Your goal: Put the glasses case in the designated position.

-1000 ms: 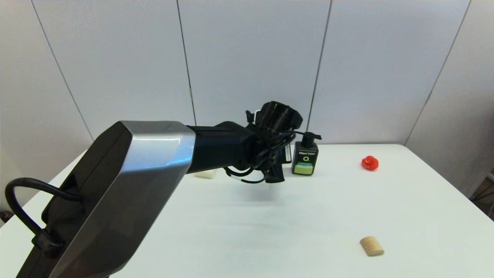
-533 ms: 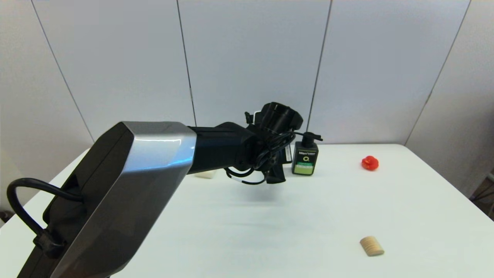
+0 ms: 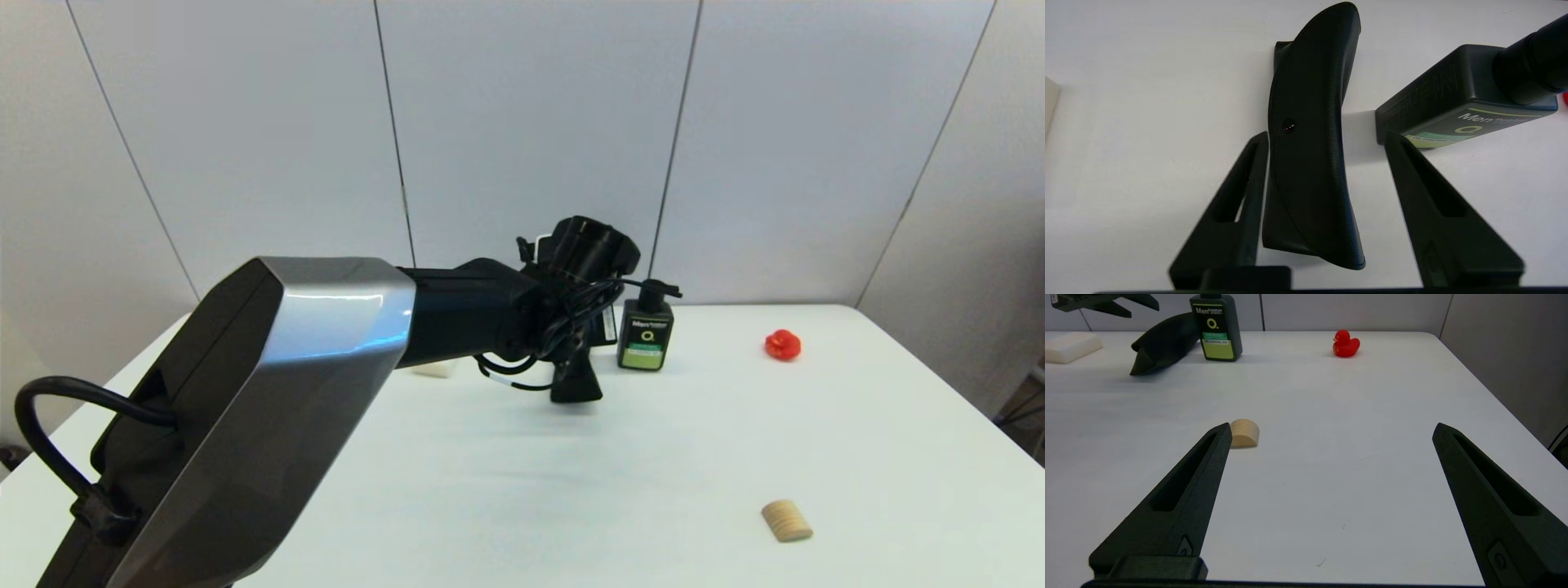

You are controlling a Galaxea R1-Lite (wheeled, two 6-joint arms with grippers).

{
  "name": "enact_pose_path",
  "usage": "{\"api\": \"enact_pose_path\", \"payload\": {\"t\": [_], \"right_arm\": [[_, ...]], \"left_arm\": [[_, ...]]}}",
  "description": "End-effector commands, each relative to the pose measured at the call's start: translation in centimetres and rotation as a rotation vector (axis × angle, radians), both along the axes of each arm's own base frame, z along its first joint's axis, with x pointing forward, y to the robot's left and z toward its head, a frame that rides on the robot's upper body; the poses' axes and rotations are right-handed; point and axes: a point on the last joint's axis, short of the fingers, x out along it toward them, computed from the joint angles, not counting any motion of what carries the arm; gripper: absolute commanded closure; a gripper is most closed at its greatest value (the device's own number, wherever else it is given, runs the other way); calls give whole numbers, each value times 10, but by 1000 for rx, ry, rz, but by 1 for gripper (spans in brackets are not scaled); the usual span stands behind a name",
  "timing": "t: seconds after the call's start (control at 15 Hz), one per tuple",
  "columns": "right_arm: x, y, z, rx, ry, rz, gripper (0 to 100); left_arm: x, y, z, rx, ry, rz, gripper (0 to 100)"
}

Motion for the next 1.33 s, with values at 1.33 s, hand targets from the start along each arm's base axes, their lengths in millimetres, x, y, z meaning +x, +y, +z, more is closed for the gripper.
{"api": "enact_pose_path", "payload": {"t": [1.33], "right_arm": [[0, 0, 0, -1, 1, 1, 0]], "left_arm": [[-95, 166, 228, 285, -515, -116, 0]]}}
